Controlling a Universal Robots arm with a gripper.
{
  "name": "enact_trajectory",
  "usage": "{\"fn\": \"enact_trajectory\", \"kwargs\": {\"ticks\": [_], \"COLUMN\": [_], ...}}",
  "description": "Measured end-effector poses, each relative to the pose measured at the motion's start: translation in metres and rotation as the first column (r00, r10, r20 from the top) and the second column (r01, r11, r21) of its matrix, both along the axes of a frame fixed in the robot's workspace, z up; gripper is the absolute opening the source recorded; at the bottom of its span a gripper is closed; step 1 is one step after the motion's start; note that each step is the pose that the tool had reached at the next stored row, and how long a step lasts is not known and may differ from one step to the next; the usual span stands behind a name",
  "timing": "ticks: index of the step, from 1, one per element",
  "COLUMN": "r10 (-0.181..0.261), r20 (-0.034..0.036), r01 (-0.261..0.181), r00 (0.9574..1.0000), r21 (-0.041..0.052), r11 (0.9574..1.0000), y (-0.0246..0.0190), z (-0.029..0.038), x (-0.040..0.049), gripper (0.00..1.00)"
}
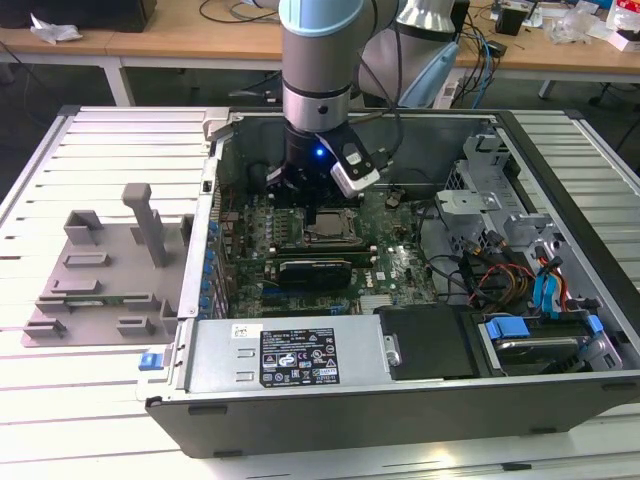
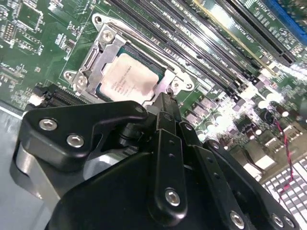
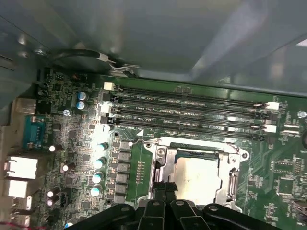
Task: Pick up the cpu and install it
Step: 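Close the cpu cover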
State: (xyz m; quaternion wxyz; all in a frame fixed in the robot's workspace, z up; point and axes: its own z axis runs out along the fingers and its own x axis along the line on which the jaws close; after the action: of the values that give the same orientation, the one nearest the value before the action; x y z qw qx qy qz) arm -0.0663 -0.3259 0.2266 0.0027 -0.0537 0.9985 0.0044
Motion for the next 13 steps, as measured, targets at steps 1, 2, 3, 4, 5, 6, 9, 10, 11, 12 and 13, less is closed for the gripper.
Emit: {"fn": "enact_trajectory", "kwargs": {"ticks": [1,2,3,4,5,6,9,10,11,12,13], "r10": [0.0,0.0,0.0,0.0,0.0,0.0,0.0,0.0,0.0,0.0,0.0], "r20": [0.0,0.0,0.0,0.0,-0.0001,-0.0001,-0.0003,0.0,-0.0001,-0.0002,-0.0002], "r01": [0.0,0.0,0.0,0.0,0.0,0.0,0.0,0.0,0.0,0.0,0.0], "r00": [1.0,1.0,1.0,1.0,1.0,1.0,1.0,1.0,1.0,1.0,1.0], "r21": [0.0,0.0001,0.0001,0.0,0.0,0.0,-0.0002,0.0,0.0001,0.0,0.0], "r11": [1.0,1.0,1.0,1.0,1.0,1.0,1.0,1.0,1.0,1.0,1.0], "y": [0.0,0.0,0.0,0.0,0.0,0.0,0.0,0.0,-0.0001,-0.0001,-0.0002], "z": [0.0048,0.0074,0.0094,0.0135,0.0173,0.0204,0.021,0.0209,0.0208,0.0209,0.0209], "x": [0.0,0.0,0.0,0.0,0.0,0.0,0.0018,0.0066,0.0143,0.0235,0.0277], "gripper": [0.11,0.11,0.11,0.11,0.11,0.11,0.11,0.11,0.11,0.11,0.11]}}
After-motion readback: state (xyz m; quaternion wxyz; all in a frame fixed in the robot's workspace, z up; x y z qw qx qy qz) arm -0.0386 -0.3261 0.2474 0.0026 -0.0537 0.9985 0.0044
